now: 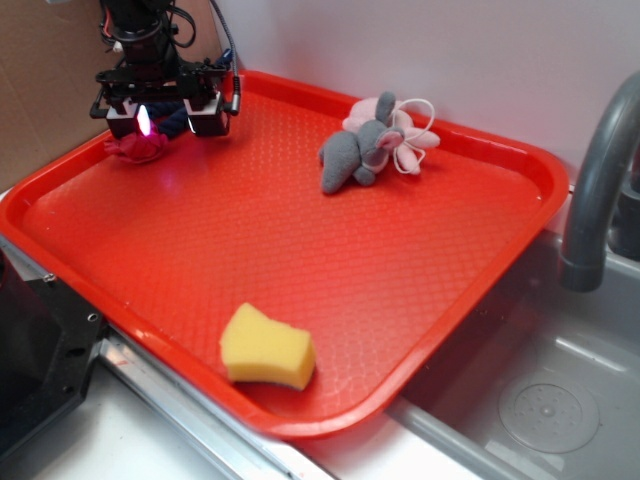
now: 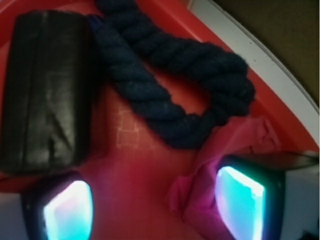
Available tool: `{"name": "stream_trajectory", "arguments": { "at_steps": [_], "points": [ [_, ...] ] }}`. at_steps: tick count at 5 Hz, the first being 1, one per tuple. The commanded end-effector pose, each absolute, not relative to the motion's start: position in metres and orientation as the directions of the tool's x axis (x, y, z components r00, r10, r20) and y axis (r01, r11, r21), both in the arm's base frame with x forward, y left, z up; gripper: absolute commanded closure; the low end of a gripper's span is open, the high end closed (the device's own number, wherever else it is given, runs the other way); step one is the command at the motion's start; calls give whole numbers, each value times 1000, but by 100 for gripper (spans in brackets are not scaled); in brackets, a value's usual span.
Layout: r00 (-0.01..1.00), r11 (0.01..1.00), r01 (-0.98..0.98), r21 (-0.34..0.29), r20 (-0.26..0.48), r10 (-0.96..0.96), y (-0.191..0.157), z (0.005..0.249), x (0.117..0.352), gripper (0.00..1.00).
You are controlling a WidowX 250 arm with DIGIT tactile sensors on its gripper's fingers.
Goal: Grab the black box.
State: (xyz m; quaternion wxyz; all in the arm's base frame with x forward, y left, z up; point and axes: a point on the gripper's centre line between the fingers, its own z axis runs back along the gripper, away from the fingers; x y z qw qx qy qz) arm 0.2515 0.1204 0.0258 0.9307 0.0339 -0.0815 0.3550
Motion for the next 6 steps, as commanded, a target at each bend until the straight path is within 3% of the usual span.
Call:
{"name": "stream_trajectory", "arguments": {
  "at_steps": [1, 3, 5, 6],
  "points": [
    [797, 820, -570, -54, 206, 568, 98, 58, 248, 0],
    [765, 814, -564, -138, 285, 578, 99, 104, 245, 0],
    [712, 779, -608, -153, 329, 620, 108, 101, 267, 0],
    [702, 773, -624, -117, 351, 620, 117, 87, 284, 0]
  ]
}}
